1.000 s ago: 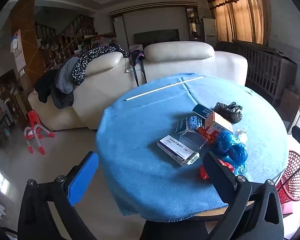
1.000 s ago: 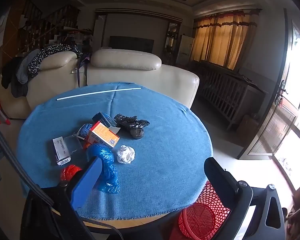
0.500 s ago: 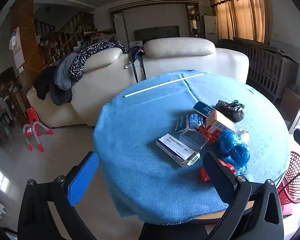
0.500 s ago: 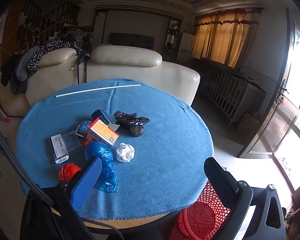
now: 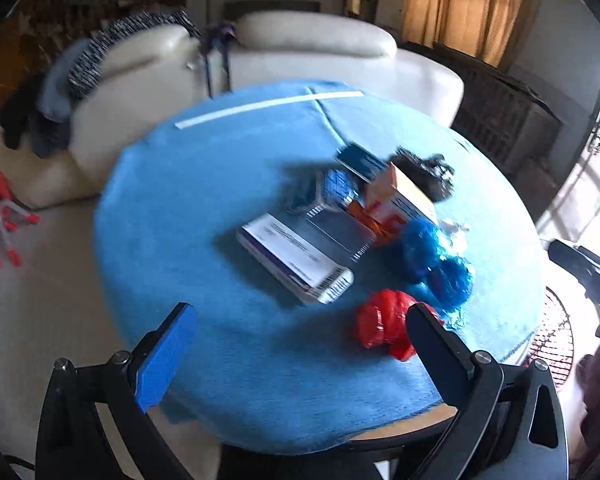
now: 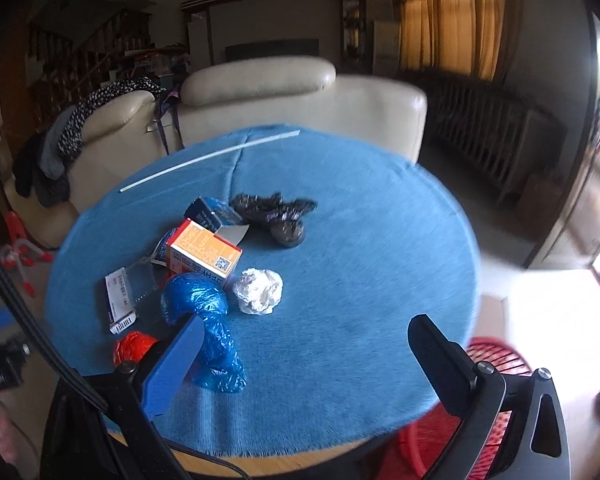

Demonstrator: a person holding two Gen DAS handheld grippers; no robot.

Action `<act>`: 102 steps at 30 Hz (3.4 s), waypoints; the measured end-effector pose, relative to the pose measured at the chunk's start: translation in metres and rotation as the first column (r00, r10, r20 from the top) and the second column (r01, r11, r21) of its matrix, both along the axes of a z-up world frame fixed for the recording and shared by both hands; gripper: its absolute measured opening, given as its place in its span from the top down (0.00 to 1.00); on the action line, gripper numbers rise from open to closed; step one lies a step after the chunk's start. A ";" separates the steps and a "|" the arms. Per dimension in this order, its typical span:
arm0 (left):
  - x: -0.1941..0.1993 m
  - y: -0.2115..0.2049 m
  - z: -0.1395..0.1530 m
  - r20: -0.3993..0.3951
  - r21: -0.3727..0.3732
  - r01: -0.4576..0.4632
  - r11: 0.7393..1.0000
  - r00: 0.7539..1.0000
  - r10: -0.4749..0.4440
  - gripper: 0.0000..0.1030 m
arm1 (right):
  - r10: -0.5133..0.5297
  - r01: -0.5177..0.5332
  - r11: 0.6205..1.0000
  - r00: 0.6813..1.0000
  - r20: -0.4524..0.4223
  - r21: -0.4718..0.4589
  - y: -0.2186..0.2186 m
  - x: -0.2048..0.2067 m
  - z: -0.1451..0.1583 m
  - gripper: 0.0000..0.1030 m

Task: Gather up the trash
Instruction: 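Grasp the red plastic bag with the left tool while the right tool grasps the crumpled foil, then carry both items to the red wastebasket and open both tools to drop them, then move the left tool to the white medicine box while the right tool reaches the blue bags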

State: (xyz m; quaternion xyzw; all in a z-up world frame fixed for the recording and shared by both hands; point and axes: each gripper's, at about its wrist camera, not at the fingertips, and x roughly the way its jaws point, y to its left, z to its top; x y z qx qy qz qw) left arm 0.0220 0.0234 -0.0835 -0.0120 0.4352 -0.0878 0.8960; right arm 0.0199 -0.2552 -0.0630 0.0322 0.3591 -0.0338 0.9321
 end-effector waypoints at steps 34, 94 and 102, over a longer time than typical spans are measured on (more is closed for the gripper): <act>0.057 -0.068 -0.063 -0.204 -0.267 0.205 0.942 0.943 -0.263 0.53 | 0.187 -0.066 0.834 0.968 -0.168 0.547 -0.034 0.099 -0.095 0.61; 0.089 -0.018 -0.005 0.023 0.032 0.098 0.995 0.995 -0.099 0.33 | 0.070 -0.068 0.832 0.997 0.017 0.551 -0.114 -0.045 -0.049 0.42; 0.122 0.007 -0.030 -0.088 -0.078 -0.012 0.997 0.996 0.005 0.32 | 0.276 -0.237 0.818 0.961 0.003 0.524 -0.027 0.004 -0.047 0.42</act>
